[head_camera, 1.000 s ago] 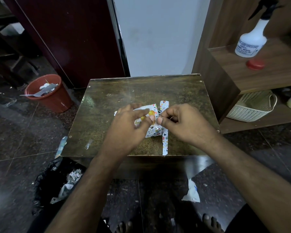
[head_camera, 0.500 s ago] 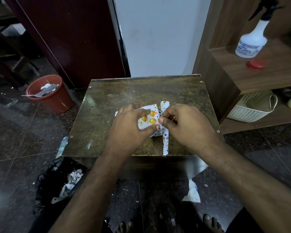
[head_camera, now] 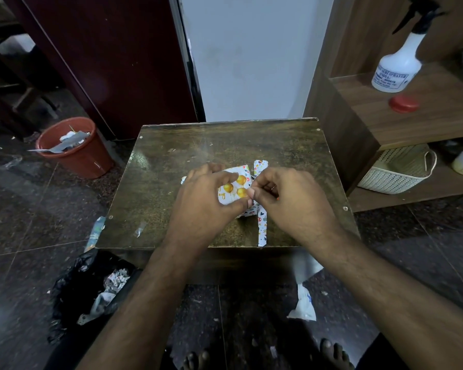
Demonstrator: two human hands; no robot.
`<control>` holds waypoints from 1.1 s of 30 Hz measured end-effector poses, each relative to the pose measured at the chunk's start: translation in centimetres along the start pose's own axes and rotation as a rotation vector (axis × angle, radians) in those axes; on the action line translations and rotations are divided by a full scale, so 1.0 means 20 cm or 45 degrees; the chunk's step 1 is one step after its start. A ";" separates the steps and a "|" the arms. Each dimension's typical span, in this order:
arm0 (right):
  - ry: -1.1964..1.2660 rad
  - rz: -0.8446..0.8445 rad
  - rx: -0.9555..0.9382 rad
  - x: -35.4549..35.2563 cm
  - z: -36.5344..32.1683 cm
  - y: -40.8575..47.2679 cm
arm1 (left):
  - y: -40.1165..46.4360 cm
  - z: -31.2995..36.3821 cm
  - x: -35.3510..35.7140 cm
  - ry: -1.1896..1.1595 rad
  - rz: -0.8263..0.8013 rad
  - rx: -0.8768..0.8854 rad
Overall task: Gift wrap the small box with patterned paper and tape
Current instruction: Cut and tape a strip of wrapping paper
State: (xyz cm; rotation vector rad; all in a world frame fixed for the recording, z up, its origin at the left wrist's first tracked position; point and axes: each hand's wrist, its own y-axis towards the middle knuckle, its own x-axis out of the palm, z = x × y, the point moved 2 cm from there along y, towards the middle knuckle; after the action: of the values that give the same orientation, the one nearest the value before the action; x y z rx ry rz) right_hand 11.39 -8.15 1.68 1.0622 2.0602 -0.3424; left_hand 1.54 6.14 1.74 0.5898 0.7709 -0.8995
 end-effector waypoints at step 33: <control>0.060 -0.088 -0.125 0.11 -0.07 0.11 | -0.01 -0.10 -0.14 -0.919 0.230 -0.675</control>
State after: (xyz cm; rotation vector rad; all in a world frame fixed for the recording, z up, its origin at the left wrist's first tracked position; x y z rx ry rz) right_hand 11.69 -4.75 1.22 0.9500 2.1365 -0.2503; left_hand -0.39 8.73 2.71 -0.1438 0.2641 -0.6321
